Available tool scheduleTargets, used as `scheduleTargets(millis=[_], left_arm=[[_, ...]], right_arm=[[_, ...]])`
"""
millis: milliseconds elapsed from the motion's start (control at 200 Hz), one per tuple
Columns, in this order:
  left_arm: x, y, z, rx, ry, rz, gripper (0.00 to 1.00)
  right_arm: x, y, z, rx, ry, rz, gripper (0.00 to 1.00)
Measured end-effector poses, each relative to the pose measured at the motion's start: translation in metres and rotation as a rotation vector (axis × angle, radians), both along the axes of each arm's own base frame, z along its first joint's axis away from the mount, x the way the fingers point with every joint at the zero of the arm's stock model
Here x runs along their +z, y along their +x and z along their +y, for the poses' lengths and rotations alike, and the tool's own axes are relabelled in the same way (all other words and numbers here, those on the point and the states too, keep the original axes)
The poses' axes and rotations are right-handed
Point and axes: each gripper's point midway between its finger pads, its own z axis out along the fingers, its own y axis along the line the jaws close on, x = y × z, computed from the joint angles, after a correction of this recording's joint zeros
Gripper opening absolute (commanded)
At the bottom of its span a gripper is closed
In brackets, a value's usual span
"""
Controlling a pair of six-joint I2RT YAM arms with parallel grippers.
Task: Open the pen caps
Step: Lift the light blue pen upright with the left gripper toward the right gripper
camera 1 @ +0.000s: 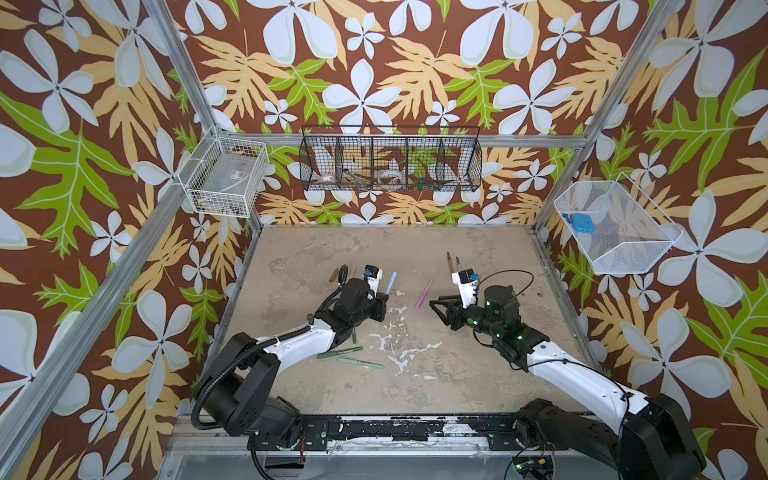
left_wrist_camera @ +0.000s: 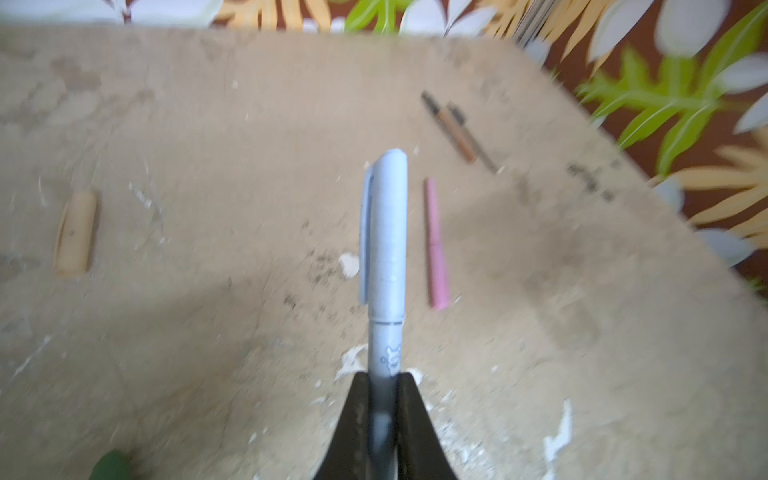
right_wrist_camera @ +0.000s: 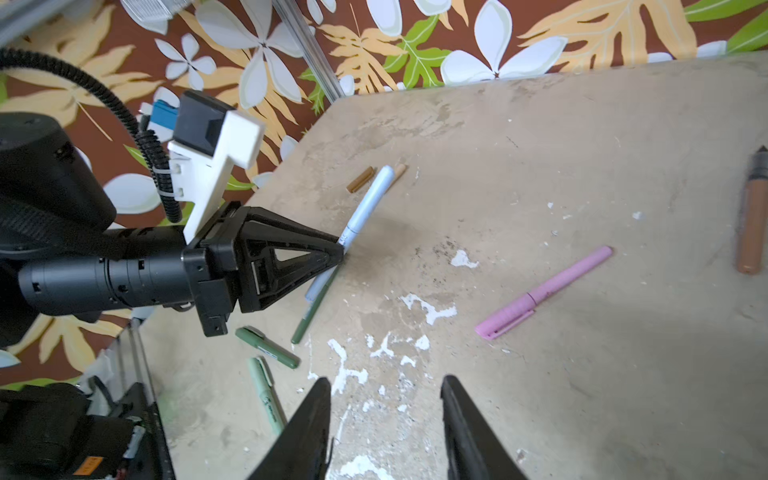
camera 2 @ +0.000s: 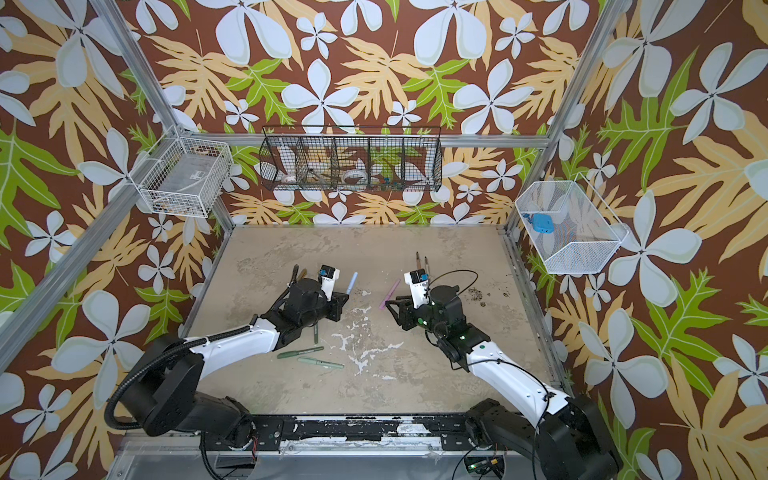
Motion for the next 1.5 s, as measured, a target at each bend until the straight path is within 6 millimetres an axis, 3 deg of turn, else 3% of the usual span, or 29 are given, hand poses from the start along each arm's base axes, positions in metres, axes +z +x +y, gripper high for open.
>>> scheduleTargets(millis=[95,190,320,530,796,981,1141,1501], left_arm=[[0.028,-0.004,-0.006,-0.030,-0.120,-0.069,0.02],[0.034,-0.015,-0.006,-0.067,-0.190,-0.109,0.02],[0.031,-0.030,-0.006,-0.116,-0.230,-0.132,0.02],[0.055,-0.049,-0.003,-0.167,-0.321,-0.243,0.03],[0.072,-0.070,-0.004,-0.233,-0.462,-0.283,0.03],[0.084,-0.079,-0.007,-0.283,-0.542,-0.296,0.03],[0.083,-0.083,-0.012,-0.312,-0.573,-0.274,0.03],[0.095,-0.099,-0.021,-0.380,-0.618,-0.288,0.03]], right_arm=[[0.022,0.003,0.007,0.028,0.034,-0.045,0.43],[0.030,0.000,0.009,0.051,0.061,-0.090,0.45],[0.019,-0.011,0.009,0.078,0.081,-0.107,0.51],[0.018,-0.018,0.024,0.173,0.111,-0.108,0.47],[0.014,-0.030,0.032,0.242,0.132,-0.125,0.45],[0.014,-0.050,0.057,0.365,0.152,-0.128,0.46],[0.017,-0.071,0.081,0.477,0.160,-0.153,0.46],[0.012,-0.075,0.092,0.528,0.201,-0.115,0.43]])
